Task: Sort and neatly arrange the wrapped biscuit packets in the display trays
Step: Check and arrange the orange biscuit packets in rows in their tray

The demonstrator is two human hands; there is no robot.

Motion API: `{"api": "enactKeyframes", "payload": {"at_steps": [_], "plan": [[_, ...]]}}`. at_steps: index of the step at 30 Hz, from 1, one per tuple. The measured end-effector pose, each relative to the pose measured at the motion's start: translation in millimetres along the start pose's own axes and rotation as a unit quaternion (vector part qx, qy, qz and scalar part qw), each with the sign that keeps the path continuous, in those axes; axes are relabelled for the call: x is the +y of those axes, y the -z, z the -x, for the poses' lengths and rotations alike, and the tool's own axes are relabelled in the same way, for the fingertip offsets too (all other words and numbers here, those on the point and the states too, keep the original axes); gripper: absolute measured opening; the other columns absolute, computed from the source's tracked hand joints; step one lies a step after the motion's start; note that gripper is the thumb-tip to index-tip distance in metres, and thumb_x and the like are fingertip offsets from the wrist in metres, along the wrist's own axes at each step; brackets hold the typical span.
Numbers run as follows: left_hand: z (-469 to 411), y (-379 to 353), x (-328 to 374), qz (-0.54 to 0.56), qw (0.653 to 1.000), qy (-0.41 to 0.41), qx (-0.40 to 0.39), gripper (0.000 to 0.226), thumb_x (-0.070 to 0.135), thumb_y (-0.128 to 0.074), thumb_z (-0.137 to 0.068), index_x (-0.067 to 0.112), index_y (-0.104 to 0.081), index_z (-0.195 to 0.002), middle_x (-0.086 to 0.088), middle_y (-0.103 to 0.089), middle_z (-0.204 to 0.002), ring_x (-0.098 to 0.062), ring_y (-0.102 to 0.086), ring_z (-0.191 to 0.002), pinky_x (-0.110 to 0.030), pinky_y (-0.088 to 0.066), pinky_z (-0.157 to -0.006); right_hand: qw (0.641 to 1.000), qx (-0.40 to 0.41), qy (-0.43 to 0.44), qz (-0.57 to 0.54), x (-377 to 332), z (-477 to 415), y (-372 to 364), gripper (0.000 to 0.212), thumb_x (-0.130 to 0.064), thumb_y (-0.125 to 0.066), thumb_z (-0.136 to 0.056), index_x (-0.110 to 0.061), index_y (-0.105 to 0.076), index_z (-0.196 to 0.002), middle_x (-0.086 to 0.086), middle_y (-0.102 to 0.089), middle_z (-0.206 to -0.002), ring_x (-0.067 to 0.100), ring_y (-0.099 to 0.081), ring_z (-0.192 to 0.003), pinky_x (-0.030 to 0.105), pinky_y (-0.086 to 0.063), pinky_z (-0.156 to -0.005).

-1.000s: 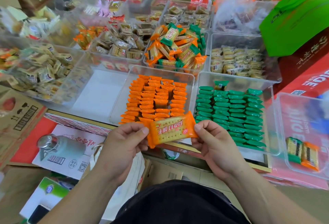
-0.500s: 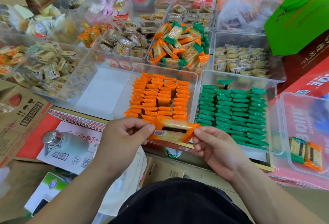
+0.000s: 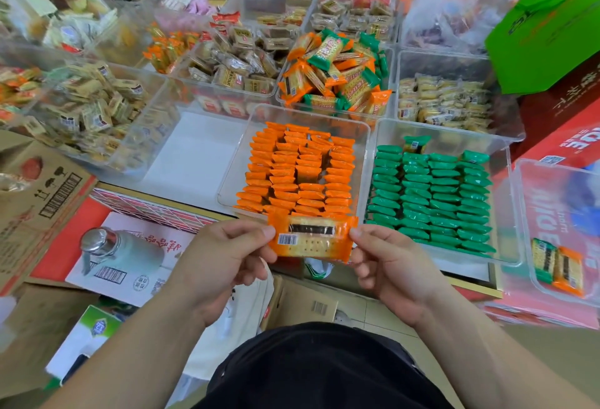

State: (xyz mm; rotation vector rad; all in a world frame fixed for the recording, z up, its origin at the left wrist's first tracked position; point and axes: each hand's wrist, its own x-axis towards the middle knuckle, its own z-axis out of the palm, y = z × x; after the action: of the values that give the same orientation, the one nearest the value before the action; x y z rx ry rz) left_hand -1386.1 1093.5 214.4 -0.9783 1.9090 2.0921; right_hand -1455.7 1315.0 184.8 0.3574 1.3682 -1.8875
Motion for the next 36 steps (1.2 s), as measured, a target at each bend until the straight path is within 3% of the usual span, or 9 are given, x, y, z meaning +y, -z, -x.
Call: {"api": "enactKeyframes", "payload": {"at_steps": [3, 6, 10, 15, 20, 26, 30, 33, 36], "plan": [[5, 16, -3, -0.001, 1.0, -0.021, 0.0, 0.013, 0.01, -0.063, -0.095, 0.007, -0.075, -0.098, -0.015, -0.076, -0.083, -0.025, -0.07, -0.065, -0.029, -0.051, -0.058, 0.999, 0.024, 0.033, -0.011, 9, 6, -19, 0.01, -0.015, -0.06, -0.095, -0.009, -0.06, -0.104, 0.024, -0.074, -0.09, 0.022, -0.069, -0.06, 0.026, -0.052, -0.05], [6, 32, -8, 0.016, 0.999, -0.03, -0.008, 0.016, 0.015, -0.062, -0.096, 0.01, -0.076, -0.1, -0.013, -0.077, -0.09, -0.028, -0.075, -0.083, -0.035, -0.054, -0.071, 0.998, 0.023, 0.05, -0.023, 20, 12, -37, 0.029, -0.026, -0.056, -0.096, -0.007, -0.065, -0.116, 0.027, -0.072, -0.105, 0.028, -0.072, -0.078, 0.03, -0.057, -0.063], [4, 42, -16, -0.024, 0.997, -0.07, -0.016, 0.01, 0.015, -0.073, -0.089, 0.017, -0.077, -0.097, -0.002, -0.078, -0.087, -0.02, -0.075, -0.084, -0.031, -0.056, -0.071, 0.994, 0.075, 0.077, 0.004, 35, 15, -54, 0.025, -0.025, -0.062, -0.094, -0.006, -0.067, -0.11, 0.02, -0.074, -0.104, 0.025, -0.074, -0.083, 0.026, -0.059, -0.063], [-11, 34, -24, -0.03, 0.995, -0.09, -0.035, 0.034, -0.005, -0.076, -0.081, 0.023, -0.073, -0.101, 0.008, -0.077, -0.093, -0.008, -0.073, -0.084, -0.017, -0.056, -0.066, 0.99, 0.106, 0.089, 0.003, 36, 10, -49, 0.03, -0.001, -0.065, -0.091, -0.011, -0.058, -0.119, 0.019, -0.075, -0.104, 0.028, -0.073, -0.088, 0.025, -0.058, -0.064], [-35, 6, -26, -0.035, 0.993, -0.112, -0.032, 0.038, -0.007, -0.075, -0.081, 0.022, -0.071, -0.105, 0.011, -0.077, -0.095, -0.009, -0.072, -0.087, -0.015, -0.054, -0.07, 0.991, 0.091, 0.099, 0.02, 11, -15, -26, 0.041, -0.017, -0.068, -0.085, -0.006, -0.06, -0.123, 0.017, -0.075, -0.105, 0.023, -0.072, -0.086, 0.028, -0.06, -0.072], [-87, -47, -22, -0.114, 0.986, -0.121, 0.029, 0.037, 0.008, -0.075, -0.086, 0.033, -0.066, -0.113, 0.018, -0.072, -0.102, -0.002, -0.067, -0.093, -0.02, -0.054, -0.077, 0.981, 0.069, 0.119, 0.138, -44, -78, 25, 0.012, -0.011, -0.067, -0.092, -0.008, -0.07, -0.104, 0.008, -0.077, -0.089, 0.019, -0.071, -0.082, 0.027, -0.054, -0.071], [-135, -64, -36, -0.357, 0.922, -0.145, 0.042, 0.052, 0.044, -0.067, -0.083, 0.028, -0.06, -0.132, 0.01, -0.059, -0.135, -0.011, -0.053, -0.124, -0.031, -0.042, -0.101, 0.948, 0.072, 0.161, 0.264, -76, -131, 56, 0.012, -0.011, -0.074, -0.089, -0.014, -0.072, -0.101, 0.002, -0.077, -0.088, 0.017, -0.073, -0.083, 0.027, -0.058, -0.073], [-166, -72, -47, -0.526, 0.836, -0.153, 0.027, 0.079, 0.063, -0.048, -0.076, 0.019, -0.055, -0.142, -0.003, -0.047, -0.152, -0.029, -0.045, -0.137, -0.045, -0.036, -0.112, 0.876, 0.064, 0.212, 0.428, -90, -168, 67, 0.017, -0.025, -0.078, -0.087, -0.021, -0.071, -0.102, -0.006, -0.073, -0.089, 0.014, -0.069, -0.084, 0.033, -0.057, -0.077], [-182, -82, -52, -0.613, 0.782, -0.112, -0.021, 0.097, 0.075, -0.023, -0.075, 0.022, -0.033, -0.155, 0.001, -0.018, -0.166, -0.024, -0.02, -0.152, -0.052, -0.019, -0.121, 0.81, 0.045, 0.27, 0.519, -101, -190, 60, 0.022, -0.026, -0.076, -0.089, -0.022, -0.072, -0.11, -0.015, -0.066, -0.086, 0.009, -0.062, -0.079, 0.027, -0.052, -0.075]]}}
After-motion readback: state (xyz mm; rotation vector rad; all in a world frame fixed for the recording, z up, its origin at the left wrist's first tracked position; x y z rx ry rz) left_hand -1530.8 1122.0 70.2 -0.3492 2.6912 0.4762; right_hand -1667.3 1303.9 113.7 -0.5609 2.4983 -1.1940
